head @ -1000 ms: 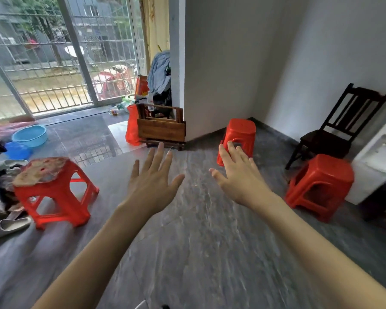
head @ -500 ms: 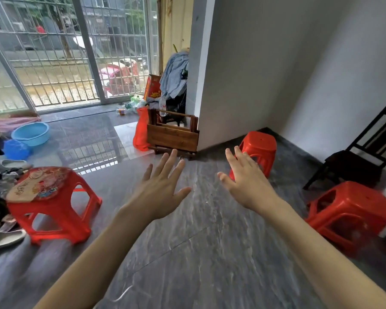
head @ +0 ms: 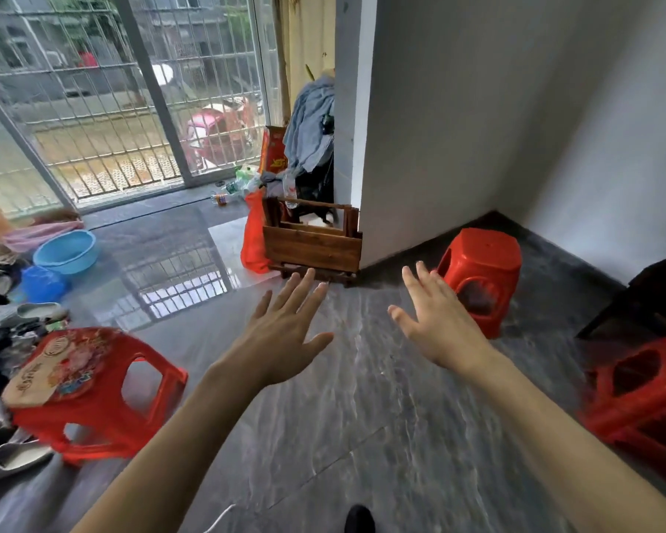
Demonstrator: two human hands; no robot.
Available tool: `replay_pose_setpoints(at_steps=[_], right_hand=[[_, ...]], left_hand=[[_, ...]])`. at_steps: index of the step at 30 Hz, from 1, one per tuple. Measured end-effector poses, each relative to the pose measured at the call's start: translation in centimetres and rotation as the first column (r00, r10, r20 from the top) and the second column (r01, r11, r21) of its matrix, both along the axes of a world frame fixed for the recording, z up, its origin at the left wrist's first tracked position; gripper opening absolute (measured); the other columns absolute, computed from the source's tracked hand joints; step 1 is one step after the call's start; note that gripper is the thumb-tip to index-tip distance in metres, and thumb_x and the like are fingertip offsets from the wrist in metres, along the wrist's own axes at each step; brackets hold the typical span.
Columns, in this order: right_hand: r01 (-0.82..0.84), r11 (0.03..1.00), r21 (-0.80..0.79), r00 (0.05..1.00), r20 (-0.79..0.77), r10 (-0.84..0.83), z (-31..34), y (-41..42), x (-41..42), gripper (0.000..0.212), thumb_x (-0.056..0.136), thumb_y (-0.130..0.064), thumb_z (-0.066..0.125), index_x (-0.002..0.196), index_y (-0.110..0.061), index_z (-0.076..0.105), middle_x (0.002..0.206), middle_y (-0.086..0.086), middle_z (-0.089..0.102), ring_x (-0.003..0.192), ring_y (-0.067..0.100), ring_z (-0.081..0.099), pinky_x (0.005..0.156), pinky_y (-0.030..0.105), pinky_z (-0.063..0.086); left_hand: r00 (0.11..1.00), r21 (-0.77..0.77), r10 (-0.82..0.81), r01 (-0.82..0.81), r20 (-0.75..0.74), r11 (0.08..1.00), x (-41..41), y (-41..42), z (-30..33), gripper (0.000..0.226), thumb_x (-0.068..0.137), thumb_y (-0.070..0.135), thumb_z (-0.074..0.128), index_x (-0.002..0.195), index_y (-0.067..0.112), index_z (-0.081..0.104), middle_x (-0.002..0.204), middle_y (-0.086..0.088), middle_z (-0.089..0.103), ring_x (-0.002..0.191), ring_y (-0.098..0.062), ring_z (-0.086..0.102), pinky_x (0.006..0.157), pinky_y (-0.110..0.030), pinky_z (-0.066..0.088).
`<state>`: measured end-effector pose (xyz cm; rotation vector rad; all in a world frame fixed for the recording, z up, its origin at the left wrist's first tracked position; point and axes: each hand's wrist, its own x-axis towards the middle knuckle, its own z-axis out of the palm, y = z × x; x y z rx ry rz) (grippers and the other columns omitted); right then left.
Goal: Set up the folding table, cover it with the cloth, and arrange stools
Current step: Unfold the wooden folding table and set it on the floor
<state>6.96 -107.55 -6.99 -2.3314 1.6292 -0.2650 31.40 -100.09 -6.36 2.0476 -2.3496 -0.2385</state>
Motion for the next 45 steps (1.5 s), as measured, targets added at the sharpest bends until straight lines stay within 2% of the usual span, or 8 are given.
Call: replay_pose_setpoints(at_steps=[6,10,15,24,33,45], right_hand=[[-0.068,0.997,0.022,0.998,-0.006,0.068,-0.8,-10.4,2.0,0.073,0.098,-0.054,0.034,0.156,-0.026,0.0,0.164,0.0,-0.008,0.15,0.018,-0.007,0.122,0.044,0.007],[-0.121,0.992,0.035,0.992,-0.01,0.122,-1.4,-14.9,4.0,0.073,0.098,-0.052,0.037,0.156,-0.024,0.003,0.164,0.001,-0.006,0.15,0.02,-0.005,0.122,0.043,0.007],[-0.148,0.989,0.023,0.989,-0.01,0.148,-1.6,-20.9,6.7,0.074,0.098,-0.053,0.039,0.156,-0.024,0.004,0.164,0.001,-0.005,0.15,0.019,-0.005,0.122,0.042,0.006],[-0.205,0.976,0.071,0.977,-0.042,0.208,-3.6,-30.8,17.0,0.076,0.097,-0.052,0.041,0.156,-0.023,0.003,0.164,0.002,-0.008,0.15,0.021,-0.006,0.122,0.042,0.007],[-0.187,0.981,0.052,0.973,-0.13,0.192,-2.8,-42.2,28.3,0.076,0.097,-0.051,0.042,0.157,-0.023,0.003,0.164,0.003,-0.008,0.15,0.022,-0.004,0.122,0.041,0.007],[-0.137,0.984,0.11,0.973,-0.174,0.155,-6.6,-55.8,31.9,0.077,0.097,-0.052,0.042,0.157,-0.022,0.004,0.163,0.005,-0.01,0.15,0.021,-0.004,0.122,0.039,0.007]], left_hand=[[0.999,0.007,0.05,-0.05,0.008,0.999,1.6,-10.0,-0.4,0.077,0.096,0.062,0.027,0.154,0.028,-0.011,0.158,0.006,-0.027,0.145,-0.012,-0.023,0.121,-0.045,-0.002],[0.998,0.074,0.06,-0.062,0.022,0.995,3.3,-13.8,-1.8,0.078,0.096,0.062,0.029,0.153,0.03,-0.013,0.157,0.007,-0.03,0.145,-0.013,-0.024,0.121,-0.046,-0.002],[0.995,0.069,0.097,-0.097,0.01,0.993,6.4,-19.0,-2.9,0.078,0.096,0.062,0.029,0.154,0.03,-0.012,0.156,0.006,-0.03,0.145,-0.014,-0.023,0.121,-0.045,-0.002],[0.999,0.043,0.04,-0.041,0.019,0.998,15.8,-31.3,-5.0,0.081,0.095,0.06,0.035,0.154,0.028,-0.01,0.156,0.006,-0.029,0.146,-0.014,-0.02,0.121,-0.043,-0.002],[0.998,0.002,0.039,-0.039,-0.044,0.999,28.2,-44.6,-5.9,0.081,0.095,0.057,0.041,0.155,0.028,-0.005,0.157,0.008,-0.026,0.147,-0.013,-0.019,0.121,-0.046,0.001],[0.998,0.107,0.017,-0.011,-0.053,0.994,34.2,-56.4,-9.3,0.08,0.096,0.057,0.04,0.155,0.028,-0.006,0.158,0.007,-0.026,0.146,-0.014,-0.021,0.121,-0.047,0.001]])
